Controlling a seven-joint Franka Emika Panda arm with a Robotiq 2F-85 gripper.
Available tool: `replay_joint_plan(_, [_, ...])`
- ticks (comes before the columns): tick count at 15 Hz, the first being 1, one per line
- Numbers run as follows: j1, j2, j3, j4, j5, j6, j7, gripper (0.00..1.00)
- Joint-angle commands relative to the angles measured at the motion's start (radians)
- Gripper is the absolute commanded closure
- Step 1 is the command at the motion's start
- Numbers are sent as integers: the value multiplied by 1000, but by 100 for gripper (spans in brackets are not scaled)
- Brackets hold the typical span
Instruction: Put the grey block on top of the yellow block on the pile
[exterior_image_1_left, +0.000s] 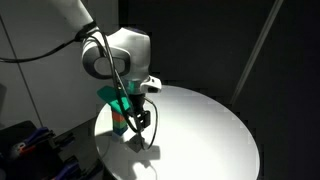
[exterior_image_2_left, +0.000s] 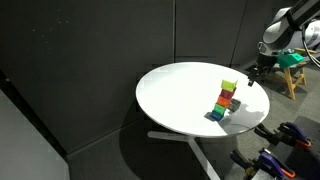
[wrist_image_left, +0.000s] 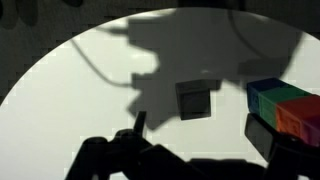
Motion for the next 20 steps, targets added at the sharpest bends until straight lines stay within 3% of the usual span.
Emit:
replay_joint_plan(1, [-9,44,27,6,48,52,-41,0])
replay_joint_plan(11, [-60,169,117,41,129,159,-120,0])
replay_joint_plan(20, [-147,271,184,114,126,172,-150,0])
